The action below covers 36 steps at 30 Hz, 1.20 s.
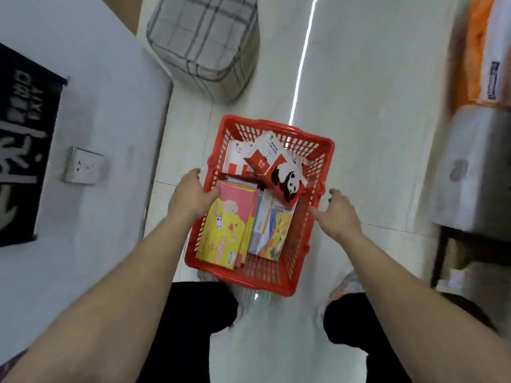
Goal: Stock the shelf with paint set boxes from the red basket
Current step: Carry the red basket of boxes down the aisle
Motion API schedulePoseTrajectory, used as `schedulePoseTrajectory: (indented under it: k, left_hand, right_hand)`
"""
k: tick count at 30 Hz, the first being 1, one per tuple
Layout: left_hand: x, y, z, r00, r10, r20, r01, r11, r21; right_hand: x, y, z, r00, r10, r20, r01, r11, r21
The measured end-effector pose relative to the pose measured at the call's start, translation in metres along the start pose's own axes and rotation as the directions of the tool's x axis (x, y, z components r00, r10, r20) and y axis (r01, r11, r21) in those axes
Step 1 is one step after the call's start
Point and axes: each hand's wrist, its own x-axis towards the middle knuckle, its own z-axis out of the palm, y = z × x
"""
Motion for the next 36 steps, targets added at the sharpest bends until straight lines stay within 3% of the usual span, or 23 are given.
schedulePoseTrajectory:
  k: [3,6,11,16,24,29,36]
  left_hand:
    - [0.035,-0.028,0.036,0.996,-0.074,-0.041,0.073,0.997,-0.017]
    - [0.053,-0.051,0.064,0.991,-0.124,0.046,0.128,0.986,-0.107]
    - [0.058,-0.07,0.083,0.998,-0.007,-0.063,-0.004,0.985,-0.171]
    - [0.039,-0.057,0.078,0.995,0.034,-0.092,-0.051,0.981,-0.186]
    - [-0.071,0.032,-0.016,0.993,0.058,-0.107,-0.085,0.96,-0.268]
    - [-0.169,0.137,-0.124,0.991,0.1,-0.084,-0.121,0.946,-0.302]
    - [-0.264,0.283,-0.26,0.971,0.159,-0.176,-0.208,0.926,-0.314]
  right_hand:
    - [0.022,0.018,0.055,0.995,-0.077,-0.061,0.086,0.982,0.167]
    - [0.033,0.034,0.102,0.995,0.011,-0.098,0.018,0.958,0.286]
    - [0.04,0.047,0.132,0.969,0.05,-0.241,0.031,0.946,0.322]
    - [0.03,0.045,0.107,0.955,0.031,-0.296,0.073,0.939,0.335]
    - [-0.055,0.021,-0.056,0.948,-0.034,-0.317,0.144,0.932,0.333]
    - [-0.157,-0.013,-0.21,0.948,-0.072,-0.309,0.18,0.924,0.337]
    - [-0.253,-0.071,-0.403,0.916,-0.131,-0.379,0.259,0.915,0.308]
